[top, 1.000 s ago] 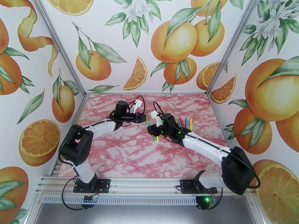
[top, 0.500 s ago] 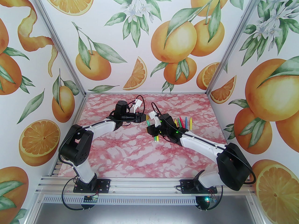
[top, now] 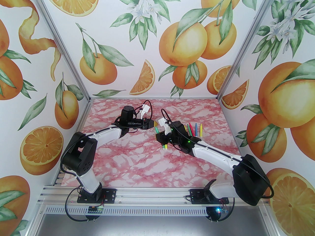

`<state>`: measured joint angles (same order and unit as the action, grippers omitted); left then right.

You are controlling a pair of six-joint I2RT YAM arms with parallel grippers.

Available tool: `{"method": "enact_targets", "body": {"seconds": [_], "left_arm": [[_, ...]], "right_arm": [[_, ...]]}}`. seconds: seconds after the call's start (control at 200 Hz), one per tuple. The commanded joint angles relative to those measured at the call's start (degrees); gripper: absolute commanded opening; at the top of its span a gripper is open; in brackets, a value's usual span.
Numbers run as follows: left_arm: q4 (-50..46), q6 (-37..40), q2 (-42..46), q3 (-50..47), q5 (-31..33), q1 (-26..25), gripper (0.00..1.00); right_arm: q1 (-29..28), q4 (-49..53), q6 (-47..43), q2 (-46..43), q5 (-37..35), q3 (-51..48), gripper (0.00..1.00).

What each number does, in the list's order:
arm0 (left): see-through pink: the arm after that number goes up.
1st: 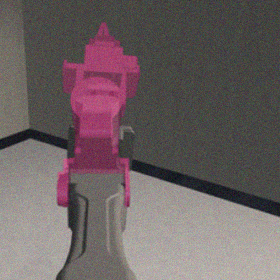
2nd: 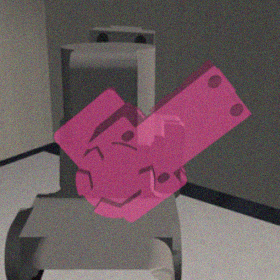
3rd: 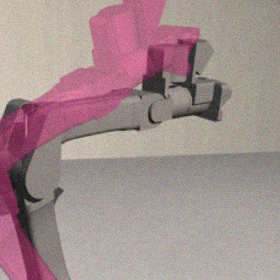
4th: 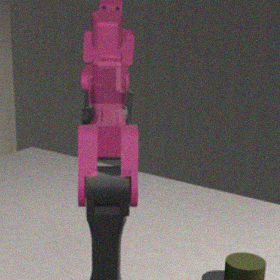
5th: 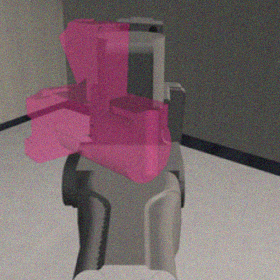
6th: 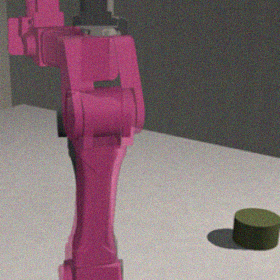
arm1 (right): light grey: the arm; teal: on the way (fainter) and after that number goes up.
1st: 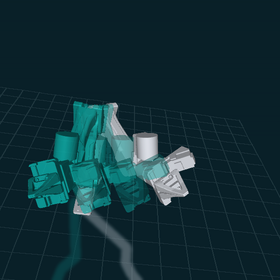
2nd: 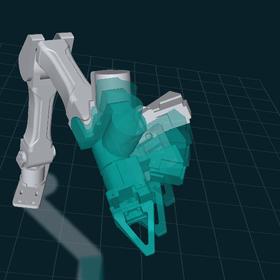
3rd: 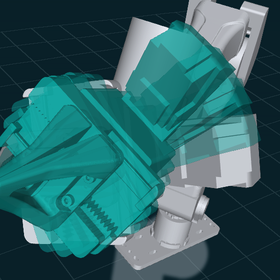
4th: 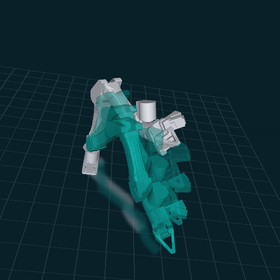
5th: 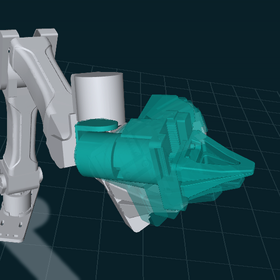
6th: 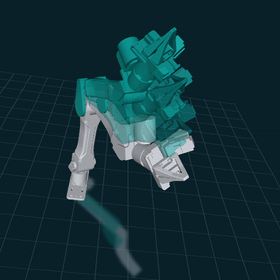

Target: Open the pen caps

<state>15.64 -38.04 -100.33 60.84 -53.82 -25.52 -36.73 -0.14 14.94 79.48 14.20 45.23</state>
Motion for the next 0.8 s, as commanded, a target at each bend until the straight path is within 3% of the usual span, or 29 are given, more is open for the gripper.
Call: {"method": "enact_targets", "body": {"seconds": [0.0, 0.796], "left_arm": [[2.7, -0.7, 2.1, 2.8, 6.8, 4.9, 0.00], [-3.6, 2.7, 3.4, 5.6, 12.8, 8.1, 0.00]], "right_arm": [[-0.2, 5.7, -1.2, -1.7, 2.2, -2.9, 0.00], [-0.2, 7.6, -2.6, -1.3, 5.2, -5.1, 0.00]]}}
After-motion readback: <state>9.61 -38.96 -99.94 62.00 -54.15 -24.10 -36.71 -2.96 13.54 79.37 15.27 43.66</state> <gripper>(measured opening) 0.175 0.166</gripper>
